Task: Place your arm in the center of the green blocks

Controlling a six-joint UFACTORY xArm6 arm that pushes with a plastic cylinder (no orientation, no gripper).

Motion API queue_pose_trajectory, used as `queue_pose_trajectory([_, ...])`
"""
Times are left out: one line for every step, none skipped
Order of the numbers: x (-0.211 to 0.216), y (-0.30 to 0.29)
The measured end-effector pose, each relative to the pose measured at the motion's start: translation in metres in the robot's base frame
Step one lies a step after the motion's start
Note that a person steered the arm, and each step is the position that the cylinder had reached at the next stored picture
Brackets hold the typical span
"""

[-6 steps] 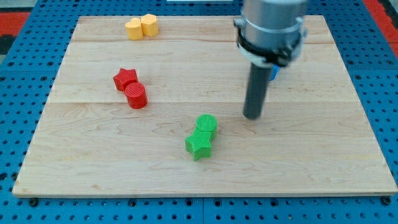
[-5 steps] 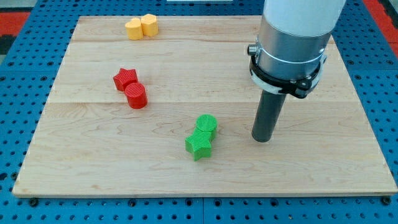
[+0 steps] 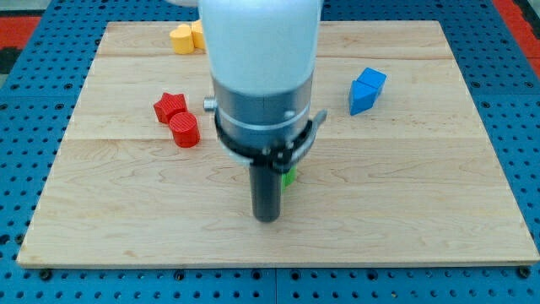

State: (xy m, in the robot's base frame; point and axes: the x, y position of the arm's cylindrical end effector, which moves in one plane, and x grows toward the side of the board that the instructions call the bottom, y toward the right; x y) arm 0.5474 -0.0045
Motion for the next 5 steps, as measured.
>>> queue_pose_trajectory([-0.025, 0.014])
queue_pose_trajectory([-0.035, 0.032])
queue_pose_trajectory([-0.062, 0.043])
queue_pose_trajectory([-0.09, 0.023])
queue_pose_trajectory([-0.11, -0.013])
